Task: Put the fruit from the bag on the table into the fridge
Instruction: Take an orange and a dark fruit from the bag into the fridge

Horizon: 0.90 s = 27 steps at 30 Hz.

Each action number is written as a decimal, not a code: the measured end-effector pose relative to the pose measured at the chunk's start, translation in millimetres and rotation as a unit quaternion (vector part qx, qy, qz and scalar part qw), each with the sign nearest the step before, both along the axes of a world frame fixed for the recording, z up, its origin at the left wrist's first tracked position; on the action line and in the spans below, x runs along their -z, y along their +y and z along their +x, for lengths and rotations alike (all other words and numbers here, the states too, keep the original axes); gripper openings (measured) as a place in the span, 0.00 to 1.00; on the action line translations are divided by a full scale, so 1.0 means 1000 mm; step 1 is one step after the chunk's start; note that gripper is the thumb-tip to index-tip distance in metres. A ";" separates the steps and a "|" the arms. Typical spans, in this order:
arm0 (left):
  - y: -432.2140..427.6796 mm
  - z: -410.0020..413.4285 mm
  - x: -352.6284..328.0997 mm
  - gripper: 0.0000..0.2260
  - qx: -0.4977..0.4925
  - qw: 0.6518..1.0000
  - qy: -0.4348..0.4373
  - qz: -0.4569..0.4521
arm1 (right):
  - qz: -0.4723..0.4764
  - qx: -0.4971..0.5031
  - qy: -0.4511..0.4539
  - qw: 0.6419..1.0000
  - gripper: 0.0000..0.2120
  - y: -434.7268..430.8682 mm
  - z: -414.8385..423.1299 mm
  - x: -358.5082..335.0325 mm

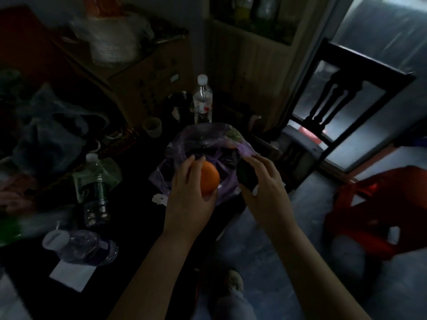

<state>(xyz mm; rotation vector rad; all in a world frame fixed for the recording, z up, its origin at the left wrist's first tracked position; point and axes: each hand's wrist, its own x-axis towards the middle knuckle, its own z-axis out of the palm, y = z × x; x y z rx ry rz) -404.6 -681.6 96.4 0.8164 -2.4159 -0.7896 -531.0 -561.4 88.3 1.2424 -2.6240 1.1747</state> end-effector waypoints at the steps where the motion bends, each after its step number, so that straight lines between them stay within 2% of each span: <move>1: 0.003 0.011 -0.005 0.32 0.014 1.000 0.007 -0.006 | -0.002 0.007 0.000 1.000 0.28 0.006 0.014 -0.005; 8: 0.031 0.081 -0.050 0.32 0.106 0.993 0.035 -0.032 | -0.033 0.064 0.049 0.996 0.27 0.051 0.105 -0.049; 14: 0.065 0.120 -0.087 0.34 0.168 0.982 0.069 -0.054 | -0.018 0.137 0.098 0.986 0.31 0.098 0.166 -0.090; 27: 0.165 0.161 -0.144 0.32 0.329 0.933 0.126 -0.066 | -0.030 0.257 0.153 0.954 0.32 0.212 0.257 -0.149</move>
